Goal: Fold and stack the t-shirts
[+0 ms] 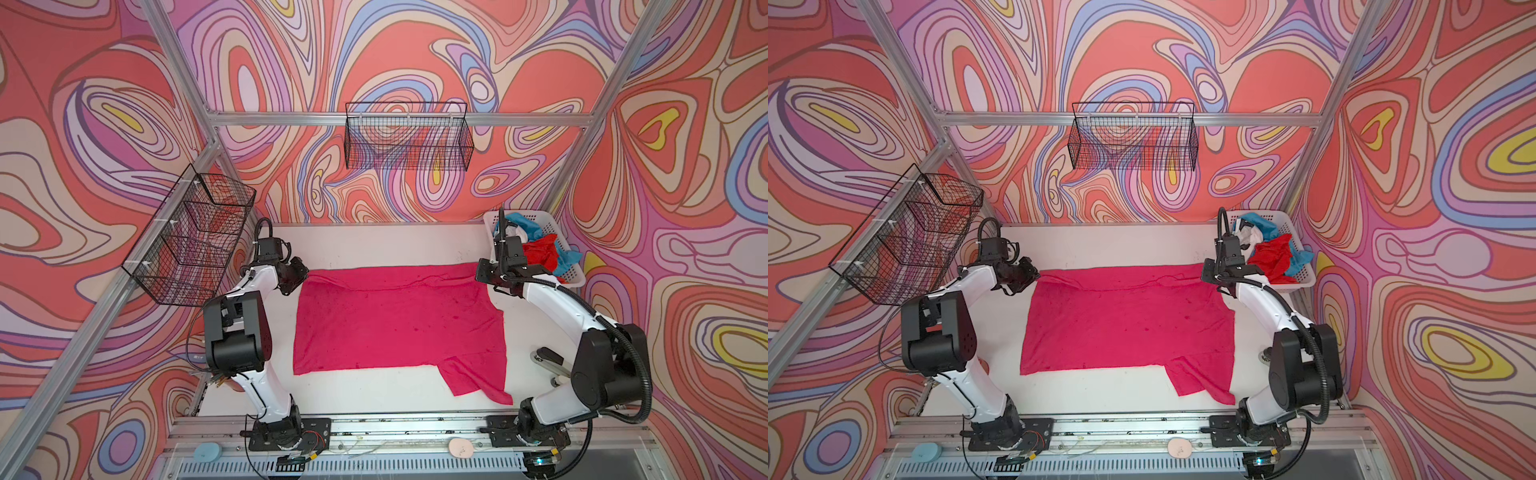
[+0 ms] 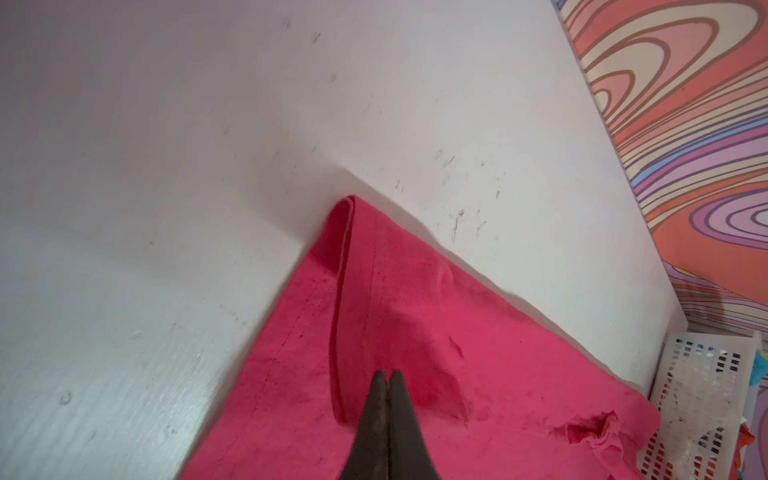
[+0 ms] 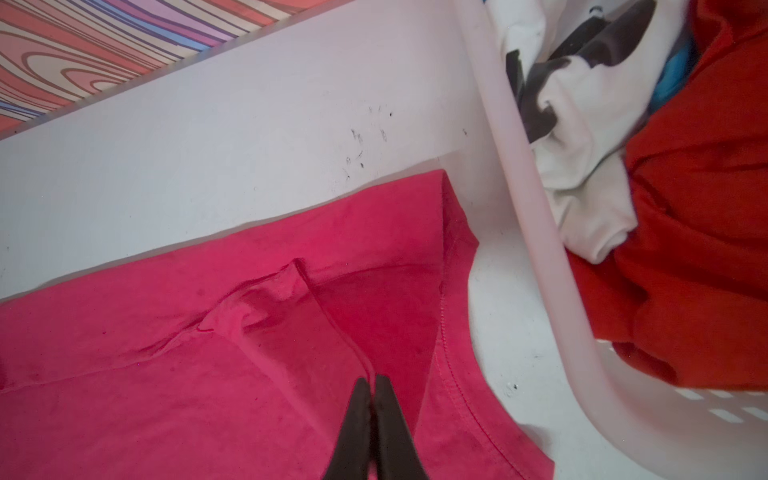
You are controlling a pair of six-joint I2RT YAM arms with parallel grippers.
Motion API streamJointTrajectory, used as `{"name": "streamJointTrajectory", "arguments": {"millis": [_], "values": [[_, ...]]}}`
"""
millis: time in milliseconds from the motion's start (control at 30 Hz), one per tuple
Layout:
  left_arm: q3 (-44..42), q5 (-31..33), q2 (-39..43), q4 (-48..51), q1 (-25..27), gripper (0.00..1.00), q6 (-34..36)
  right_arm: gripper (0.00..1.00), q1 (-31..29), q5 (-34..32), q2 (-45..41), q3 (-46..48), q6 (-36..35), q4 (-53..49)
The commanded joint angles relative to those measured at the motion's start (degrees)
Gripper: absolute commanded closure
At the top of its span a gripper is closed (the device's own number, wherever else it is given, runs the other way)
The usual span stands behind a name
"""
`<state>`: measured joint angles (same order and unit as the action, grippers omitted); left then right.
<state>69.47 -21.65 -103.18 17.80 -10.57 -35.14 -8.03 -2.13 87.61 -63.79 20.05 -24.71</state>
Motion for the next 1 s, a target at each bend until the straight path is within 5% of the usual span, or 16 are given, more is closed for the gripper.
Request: {"name": "streamJointTrajectory", "arguments": {"millis": [0,967], "values": [[-0.13,0.65,1.33,1.53,-0.48,1.0,0.43,1.0,0.3,-1.49,-0.8,-1.05,0.03,-0.93],[-6.27,5.55,3.89,6.14,-0.61,1.0,2.49,1.0,1.11,-2.84,-6.18,8.13,1.83,-3.85]]}}
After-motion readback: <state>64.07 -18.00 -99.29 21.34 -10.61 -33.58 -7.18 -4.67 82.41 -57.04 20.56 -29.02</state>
